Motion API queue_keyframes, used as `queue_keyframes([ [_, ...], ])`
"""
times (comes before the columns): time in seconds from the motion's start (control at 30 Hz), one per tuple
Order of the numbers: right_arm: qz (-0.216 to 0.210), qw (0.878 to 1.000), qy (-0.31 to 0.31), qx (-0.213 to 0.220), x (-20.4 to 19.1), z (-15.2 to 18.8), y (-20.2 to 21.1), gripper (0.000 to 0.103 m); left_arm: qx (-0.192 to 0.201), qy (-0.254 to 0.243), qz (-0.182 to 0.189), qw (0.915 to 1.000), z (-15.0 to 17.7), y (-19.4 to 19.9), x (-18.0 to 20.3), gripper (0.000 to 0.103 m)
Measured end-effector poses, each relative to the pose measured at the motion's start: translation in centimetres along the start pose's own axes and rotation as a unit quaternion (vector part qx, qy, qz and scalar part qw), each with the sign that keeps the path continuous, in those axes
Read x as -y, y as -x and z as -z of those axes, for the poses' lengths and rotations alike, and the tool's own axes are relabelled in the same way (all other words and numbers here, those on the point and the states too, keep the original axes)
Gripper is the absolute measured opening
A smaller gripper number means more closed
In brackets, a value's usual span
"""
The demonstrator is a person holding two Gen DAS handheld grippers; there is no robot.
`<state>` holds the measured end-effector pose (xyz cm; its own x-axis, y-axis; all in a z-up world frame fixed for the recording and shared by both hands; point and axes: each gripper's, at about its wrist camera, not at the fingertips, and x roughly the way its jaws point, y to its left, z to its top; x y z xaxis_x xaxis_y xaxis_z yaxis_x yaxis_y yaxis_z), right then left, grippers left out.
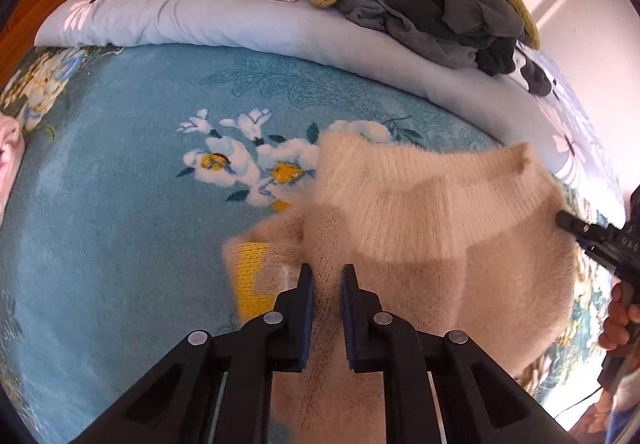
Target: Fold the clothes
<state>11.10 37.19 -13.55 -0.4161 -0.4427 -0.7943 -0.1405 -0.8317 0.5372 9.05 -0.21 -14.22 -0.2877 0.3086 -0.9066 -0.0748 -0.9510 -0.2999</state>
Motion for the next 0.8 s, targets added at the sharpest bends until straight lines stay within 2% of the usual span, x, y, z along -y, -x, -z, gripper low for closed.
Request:
queue_keyframes([
  [0.03,-0.005,1.0,0.003,0.001,-0.2,0.1,0.2,0.015,0.01,0.031,0.032,0.999,0.1,1.0,-1.0,0.013],
  [0.1,-0.027,1.0,0.003,0.012,-0.4,0.4,1.0,0.012,0.025,0.095,0.087,0.9914,0.4,2.7,-3.1,0.013],
  [0.13,-0.042,0.999,-0.004,0.027,-0.1,0.4,1.9,0.012,0.029,0.124,0.107,0.9861,0.5,3.2,-4.1,0.013],
  [0.17,-0.046,0.998,-0.015,0.038,0.4,0.5,2.6,0.012,0.028,0.139,0.109,0.984,0.6,3.1,-4.8,0.013],
  [0.23,-0.044,0.997,-0.04,0.047,1.8,0.5,3.2,0.012,0.014,0.155,0.109,0.9818,0.6,2.0,-5.6,0.013],
  [0.33,-0.012,0.998,-0.063,0.017,3.4,0.9,1.3,0.012,-0.014,0.156,0.088,0.9837,0.8,-0.6,-5.8,0.013],
  [0.47,-0.011,0.996,-0.092,0.013,4.2,1.4,-0.1,0.012,-0.011,0.159,0.099,0.9822,1.1,-0.8,-5.8,0.013],
  [0.6,-0.015,0.996,-0.083,0.007,3.6,1.4,1.1,0.012,-0.022,0.141,0.073,0.9871,1.6,-0.3,-4.7,0.013],
  [0.67,-0.024,0.997,-0.077,0.01,3.1,1.7,2.2,0.012,-0.025,0.146,0.064,0.9869,2.1,-0.2,-4.6,0.013],
  [0.8,0.021,0.998,-0.054,-0.007,2.7,2.1,0.9,0.012,-0.041,0.135,0.032,0.9894,2.3,-1.2,-4.2,0.017],
])
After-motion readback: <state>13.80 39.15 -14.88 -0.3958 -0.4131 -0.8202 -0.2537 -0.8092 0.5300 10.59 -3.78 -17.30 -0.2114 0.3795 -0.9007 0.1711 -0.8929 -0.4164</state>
